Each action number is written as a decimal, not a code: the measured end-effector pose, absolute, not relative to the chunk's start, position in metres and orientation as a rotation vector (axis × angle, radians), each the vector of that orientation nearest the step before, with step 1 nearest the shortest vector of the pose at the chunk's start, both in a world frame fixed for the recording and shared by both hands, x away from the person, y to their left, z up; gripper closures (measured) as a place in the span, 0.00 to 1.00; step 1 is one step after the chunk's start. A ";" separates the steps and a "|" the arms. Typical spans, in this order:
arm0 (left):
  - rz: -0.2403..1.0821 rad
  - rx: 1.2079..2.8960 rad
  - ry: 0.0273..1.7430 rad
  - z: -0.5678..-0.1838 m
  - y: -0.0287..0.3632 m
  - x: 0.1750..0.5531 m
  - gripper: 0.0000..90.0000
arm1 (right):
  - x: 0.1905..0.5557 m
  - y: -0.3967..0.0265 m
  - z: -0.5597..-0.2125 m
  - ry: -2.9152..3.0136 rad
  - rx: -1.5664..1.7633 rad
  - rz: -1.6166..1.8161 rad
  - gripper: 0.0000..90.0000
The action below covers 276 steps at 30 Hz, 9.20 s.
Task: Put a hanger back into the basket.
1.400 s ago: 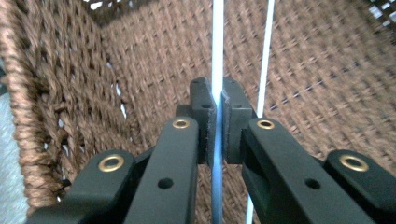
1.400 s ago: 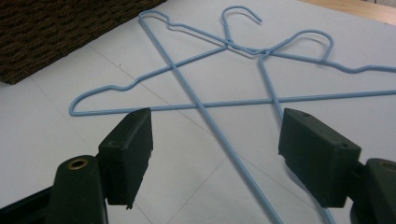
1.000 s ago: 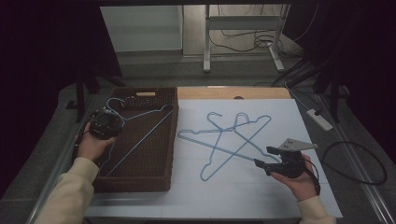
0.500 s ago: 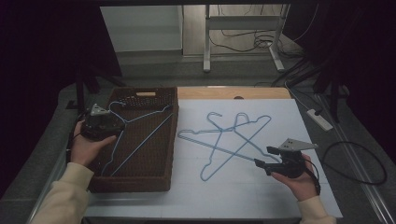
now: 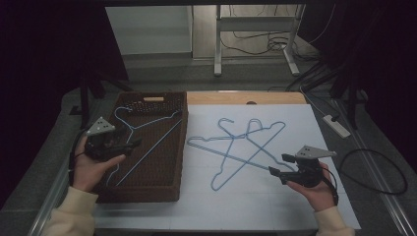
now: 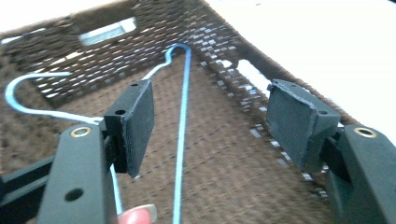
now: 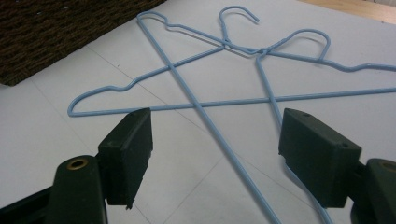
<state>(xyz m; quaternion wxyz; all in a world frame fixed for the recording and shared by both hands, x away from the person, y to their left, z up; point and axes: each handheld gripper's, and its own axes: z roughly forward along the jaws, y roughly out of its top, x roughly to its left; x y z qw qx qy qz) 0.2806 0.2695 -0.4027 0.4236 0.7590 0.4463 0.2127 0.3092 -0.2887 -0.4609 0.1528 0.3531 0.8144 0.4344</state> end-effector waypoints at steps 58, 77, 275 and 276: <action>0.401 1.899 0.891 -0.429 0.210 0.249 0.33 | 0.323 -0.275 -0.464 2.381 1.042 1.086 0.33; 0.396 1.897 0.899 -0.432 0.213 0.247 0.33 | 0.404 -0.245 -0.459 2.530 1.047 0.808 0.33; 0.218 2.393 0.433 -0.408 0.031 0.331 0.96 | 0.340 -0.263 -0.403 2.564 0.531 1.036 0.94; 0.218 2.385 0.440 -0.408 0.033 0.330 0.96 | 0.339 -0.263 -0.402 2.542 0.540 1.061 0.93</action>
